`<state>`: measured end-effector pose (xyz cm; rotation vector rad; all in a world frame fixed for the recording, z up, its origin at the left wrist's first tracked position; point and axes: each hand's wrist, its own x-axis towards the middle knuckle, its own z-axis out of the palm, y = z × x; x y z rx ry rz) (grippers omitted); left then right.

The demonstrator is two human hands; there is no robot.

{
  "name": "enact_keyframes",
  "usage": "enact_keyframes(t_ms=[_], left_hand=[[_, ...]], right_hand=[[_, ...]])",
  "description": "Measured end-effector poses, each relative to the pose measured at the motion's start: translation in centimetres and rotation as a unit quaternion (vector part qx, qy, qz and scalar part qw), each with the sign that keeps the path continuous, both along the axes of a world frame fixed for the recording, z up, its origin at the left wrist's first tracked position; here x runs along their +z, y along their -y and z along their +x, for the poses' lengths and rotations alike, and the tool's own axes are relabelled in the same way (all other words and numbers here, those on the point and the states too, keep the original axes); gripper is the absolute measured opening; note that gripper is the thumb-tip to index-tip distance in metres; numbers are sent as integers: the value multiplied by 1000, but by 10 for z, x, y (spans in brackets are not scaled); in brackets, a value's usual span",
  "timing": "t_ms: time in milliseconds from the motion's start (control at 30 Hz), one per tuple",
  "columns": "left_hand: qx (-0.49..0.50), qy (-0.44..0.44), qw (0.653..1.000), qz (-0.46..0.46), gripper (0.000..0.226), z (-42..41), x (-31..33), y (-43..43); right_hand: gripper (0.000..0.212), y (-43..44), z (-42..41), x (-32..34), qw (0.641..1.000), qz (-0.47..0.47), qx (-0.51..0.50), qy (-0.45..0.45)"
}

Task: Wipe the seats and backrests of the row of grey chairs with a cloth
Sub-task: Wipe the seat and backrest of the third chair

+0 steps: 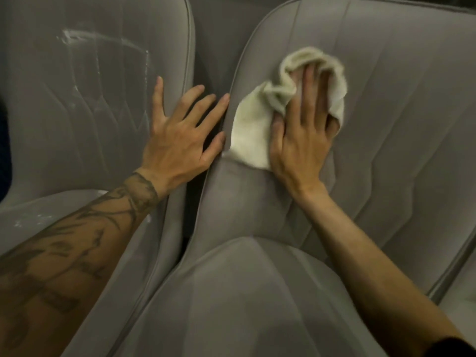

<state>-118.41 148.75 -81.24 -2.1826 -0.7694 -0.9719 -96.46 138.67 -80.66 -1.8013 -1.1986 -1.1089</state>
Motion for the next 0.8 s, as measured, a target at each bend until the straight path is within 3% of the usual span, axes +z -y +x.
enact_keyframes(t_ms=[133, 200, 267, 367, 433, 633, 733, 800], left_hand=[[-10, 3, 1000, -6, 65, 0, 1, 1], [-13, 1, 1000, -11, 67, -1, 2, 1], [-12, 0, 1000, -9, 67, -1, 2, 1], [-10, 1, 1000, -7, 67, -2, 2, 0], [-7, 0, 1000, -4, 67, -2, 2, -2], [-5, 4, 1000, -1, 66, -1, 2, -2], [-5, 7, 1000, 0, 66, -2, 3, -2], [-4, 9, 1000, 5, 66, -2, 1, -2]], right_hand=[[66, 47, -31, -101, 986, -156, 57, 3], [68, 67, -21, -113, 974, -212, 69, 43], [70, 69, 3, -87, 978, -193, 52, 67], [71, 54, 33, -30, 995, -94, -10, 37], [74, 49, 34, -30, 998, -61, -27, 22], [76, 98, -3, -164, 970, -234, 37, 52], [78, 103, 11, -165, 963, -250, 51, 86], [77, 92, 13, -152, 974, -219, 36, 37]])
